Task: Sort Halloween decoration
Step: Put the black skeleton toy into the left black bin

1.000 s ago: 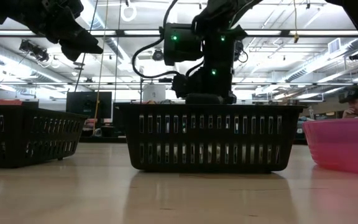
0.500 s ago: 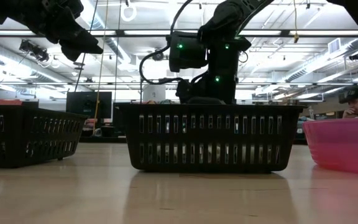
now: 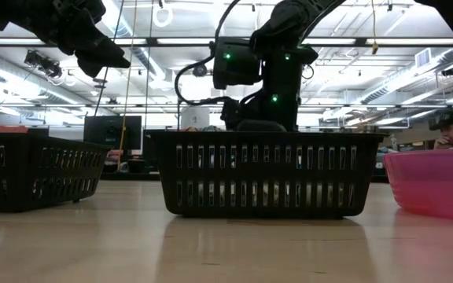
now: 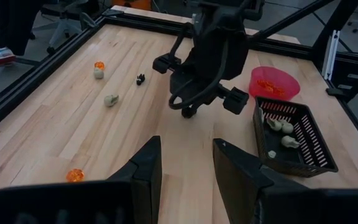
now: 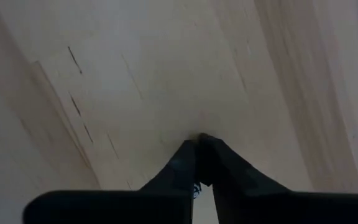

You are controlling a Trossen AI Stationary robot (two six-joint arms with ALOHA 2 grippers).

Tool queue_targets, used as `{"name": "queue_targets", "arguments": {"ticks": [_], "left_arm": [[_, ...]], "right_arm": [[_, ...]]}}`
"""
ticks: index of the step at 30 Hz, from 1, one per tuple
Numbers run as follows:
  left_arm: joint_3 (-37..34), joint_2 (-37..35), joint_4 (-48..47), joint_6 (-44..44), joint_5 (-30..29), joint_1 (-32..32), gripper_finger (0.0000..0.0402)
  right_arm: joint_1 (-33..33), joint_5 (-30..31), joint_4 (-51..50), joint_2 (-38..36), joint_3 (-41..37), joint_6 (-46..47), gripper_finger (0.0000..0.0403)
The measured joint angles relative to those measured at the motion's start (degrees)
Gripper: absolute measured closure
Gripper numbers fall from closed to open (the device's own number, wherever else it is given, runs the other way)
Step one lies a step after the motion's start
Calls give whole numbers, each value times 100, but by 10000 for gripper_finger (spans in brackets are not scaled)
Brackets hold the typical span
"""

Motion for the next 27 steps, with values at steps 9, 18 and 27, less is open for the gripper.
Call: {"name": "queue_targets", "arguments": {"ticks": [9,18,27], "left_arm": [[2,0,0,4,0,-2,285],[2,-2,2,4,0,-2,285],[0,-2,2,4,0,-2,285]], "right_arm": [[254,-71,635,-588,-18,-19,362],[546,-934,2212,-619,-19,-512,361],[785,-1181,4128,-463,-8,-1083,360]]}}
